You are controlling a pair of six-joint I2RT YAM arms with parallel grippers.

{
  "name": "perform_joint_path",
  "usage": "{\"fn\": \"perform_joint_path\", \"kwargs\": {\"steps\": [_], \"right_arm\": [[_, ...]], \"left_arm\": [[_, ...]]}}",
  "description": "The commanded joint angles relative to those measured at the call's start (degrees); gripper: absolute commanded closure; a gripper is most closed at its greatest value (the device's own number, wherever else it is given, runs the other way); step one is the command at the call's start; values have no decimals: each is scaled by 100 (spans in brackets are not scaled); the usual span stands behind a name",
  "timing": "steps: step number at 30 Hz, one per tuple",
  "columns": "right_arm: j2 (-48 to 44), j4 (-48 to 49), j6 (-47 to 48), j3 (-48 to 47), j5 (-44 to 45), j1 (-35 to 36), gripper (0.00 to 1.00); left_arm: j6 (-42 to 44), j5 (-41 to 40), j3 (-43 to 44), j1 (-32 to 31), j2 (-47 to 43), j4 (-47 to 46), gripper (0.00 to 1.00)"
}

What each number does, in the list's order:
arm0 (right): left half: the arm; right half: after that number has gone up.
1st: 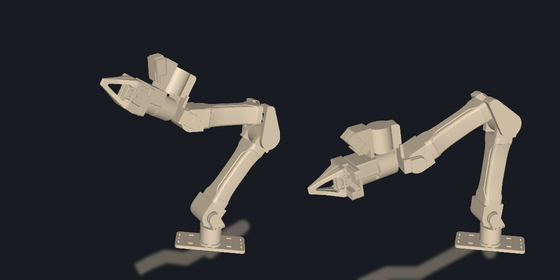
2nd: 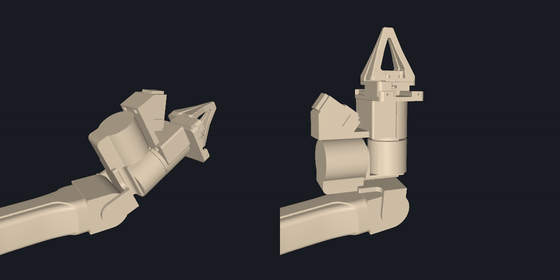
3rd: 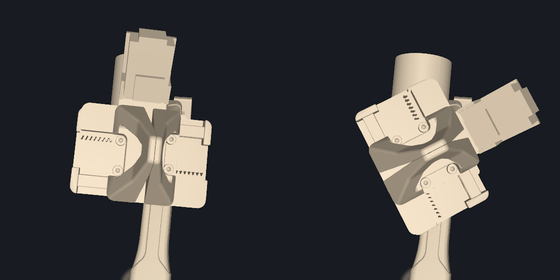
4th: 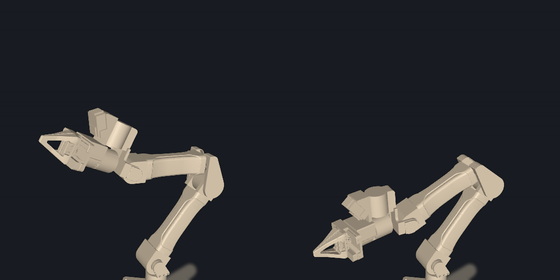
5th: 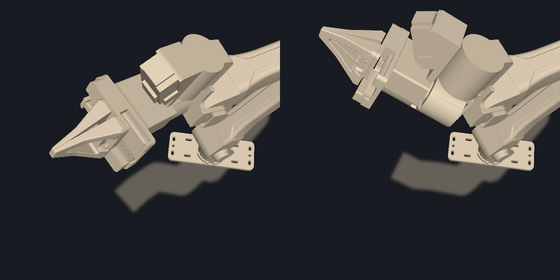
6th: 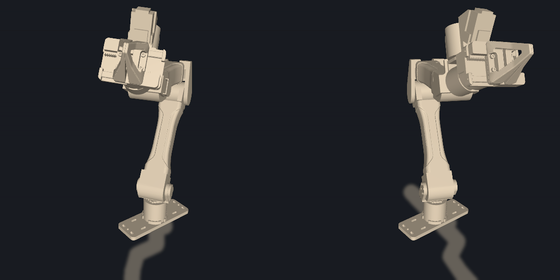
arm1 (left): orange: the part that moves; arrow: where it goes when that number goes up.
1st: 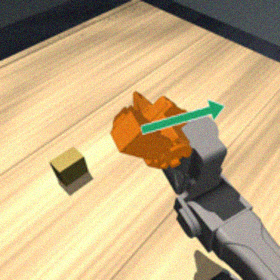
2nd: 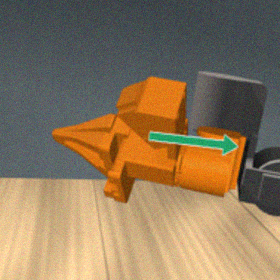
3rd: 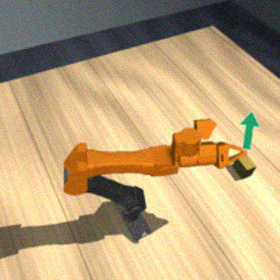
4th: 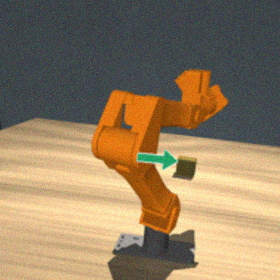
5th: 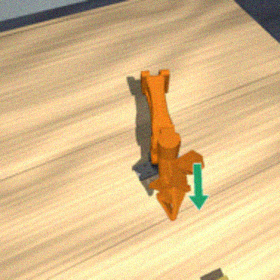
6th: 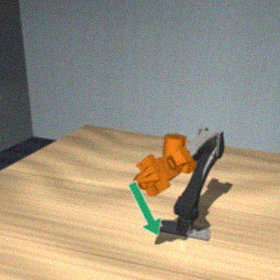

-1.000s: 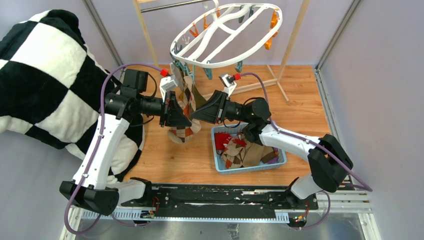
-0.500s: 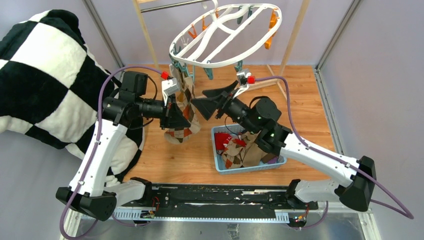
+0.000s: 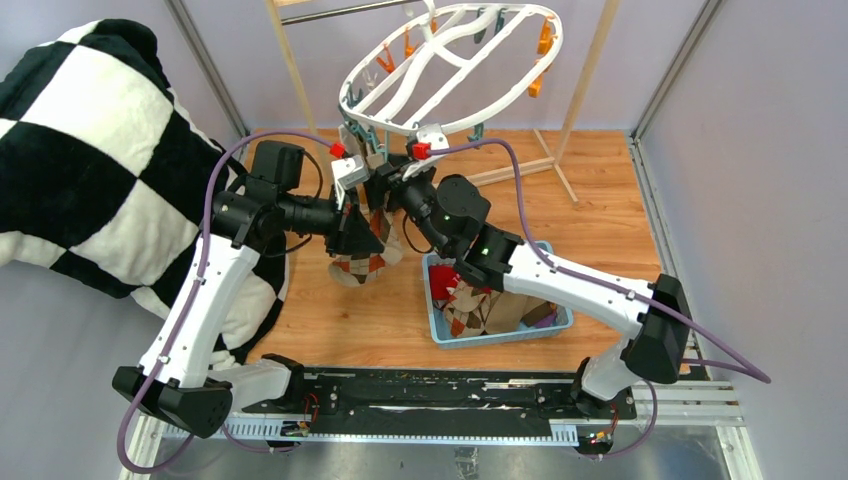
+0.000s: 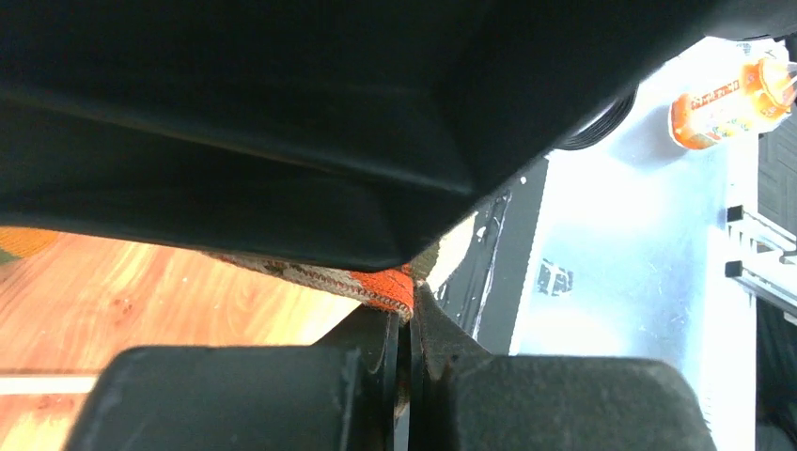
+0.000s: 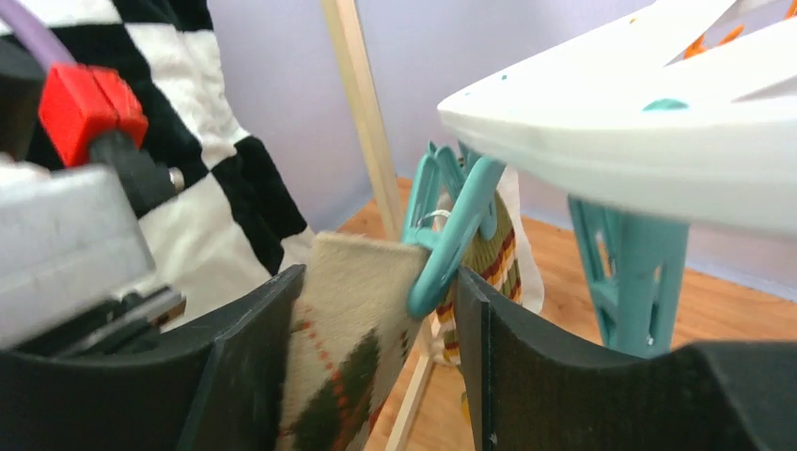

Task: Remove the socks clipped to the hanger
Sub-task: Remove the sock from the hanger.

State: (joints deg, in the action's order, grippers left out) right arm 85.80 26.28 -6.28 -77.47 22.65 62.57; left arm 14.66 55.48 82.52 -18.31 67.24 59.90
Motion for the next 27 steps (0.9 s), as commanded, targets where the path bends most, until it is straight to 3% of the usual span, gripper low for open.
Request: {"fn": "perform_joint_path", "kwargs": {"steps": [1, 12, 22, 26, 27], "right_arm": [[261, 109, 214, -590, 291, -192, 40], [632, 19, -663, -1028, -218, -704, 57], [636, 996, -1777, -527, -478, -963, 52], [704, 1157, -2087, -508, -619, -1062, 60], [714, 1155, -2135, -521, -663, -1086, 67]], "left_arm": [[-12, -27, 129, -77, 0, 13, 100], [64, -50, 66, -77, -59, 13, 100], [37, -95, 61, -75, -45, 13, 100], [20, -130, 62, -77, -57, 13, 100], [18, -137, 63, -79, -58, 13, 100]]}}
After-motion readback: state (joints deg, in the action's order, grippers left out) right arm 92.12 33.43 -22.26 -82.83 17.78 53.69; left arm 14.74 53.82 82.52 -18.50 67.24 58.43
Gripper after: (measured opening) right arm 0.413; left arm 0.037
